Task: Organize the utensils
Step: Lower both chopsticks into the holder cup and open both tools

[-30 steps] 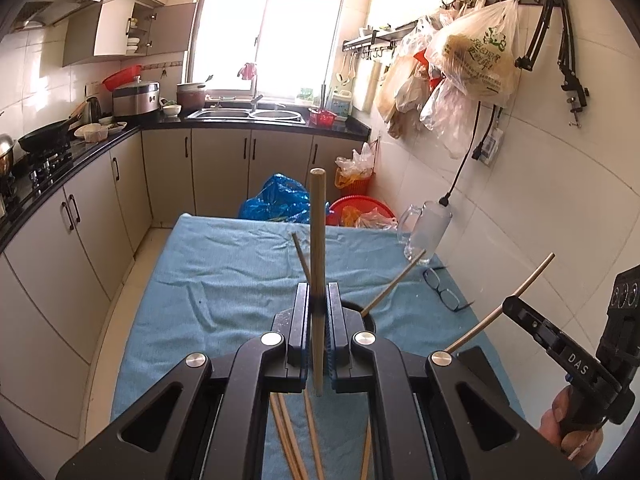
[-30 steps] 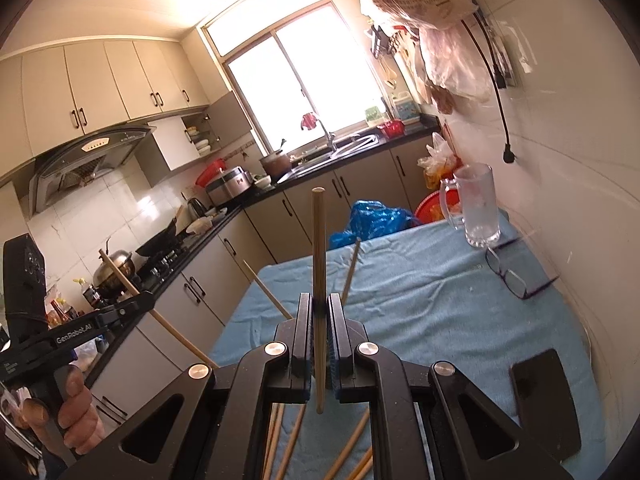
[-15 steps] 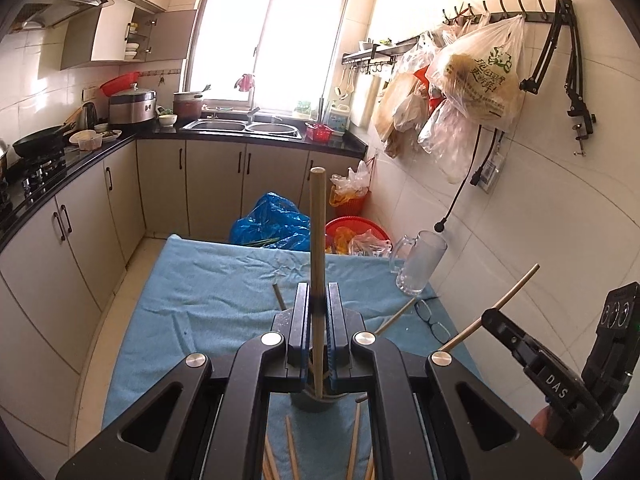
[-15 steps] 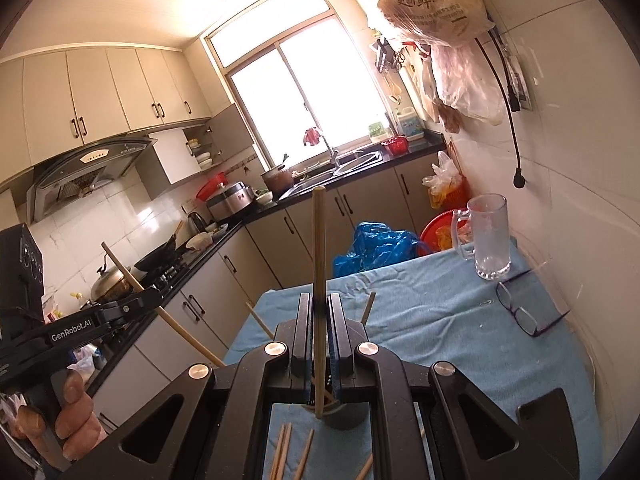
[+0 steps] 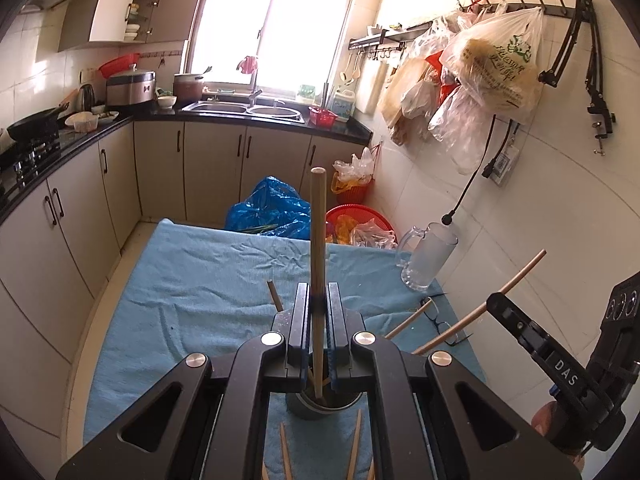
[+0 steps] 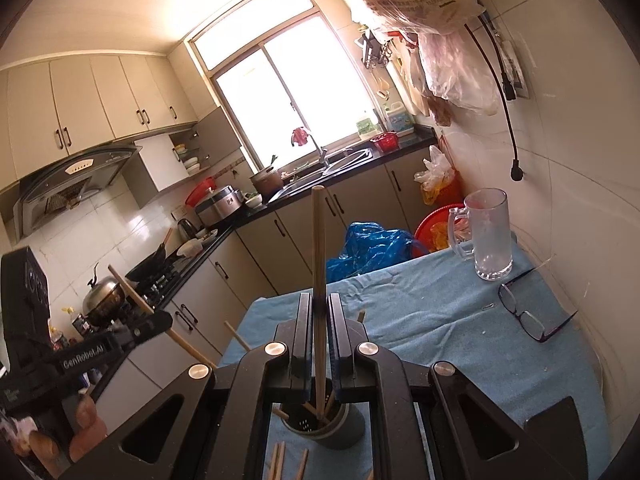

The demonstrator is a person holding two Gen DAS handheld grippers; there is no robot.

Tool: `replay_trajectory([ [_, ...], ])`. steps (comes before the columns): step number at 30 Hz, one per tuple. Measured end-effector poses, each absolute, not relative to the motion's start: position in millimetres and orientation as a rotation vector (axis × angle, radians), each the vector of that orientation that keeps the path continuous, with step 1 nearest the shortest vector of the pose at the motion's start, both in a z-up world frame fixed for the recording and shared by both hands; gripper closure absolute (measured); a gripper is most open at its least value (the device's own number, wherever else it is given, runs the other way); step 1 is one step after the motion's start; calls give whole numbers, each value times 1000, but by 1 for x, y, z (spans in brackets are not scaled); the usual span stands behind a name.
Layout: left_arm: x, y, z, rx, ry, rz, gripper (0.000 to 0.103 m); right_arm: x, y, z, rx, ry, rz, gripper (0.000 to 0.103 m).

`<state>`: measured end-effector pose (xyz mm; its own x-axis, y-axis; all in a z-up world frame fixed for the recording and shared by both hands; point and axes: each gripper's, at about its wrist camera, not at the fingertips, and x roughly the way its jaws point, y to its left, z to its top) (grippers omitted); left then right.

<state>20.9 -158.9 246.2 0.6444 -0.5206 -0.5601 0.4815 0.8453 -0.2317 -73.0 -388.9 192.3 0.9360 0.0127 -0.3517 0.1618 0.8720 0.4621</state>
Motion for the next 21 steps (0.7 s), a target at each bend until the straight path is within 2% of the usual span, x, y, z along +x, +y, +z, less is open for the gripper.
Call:
replay_trajectory([
  [21,51,-163,196,-57,757,-554,96,-32,-386,137,567,489,-93,94],
])
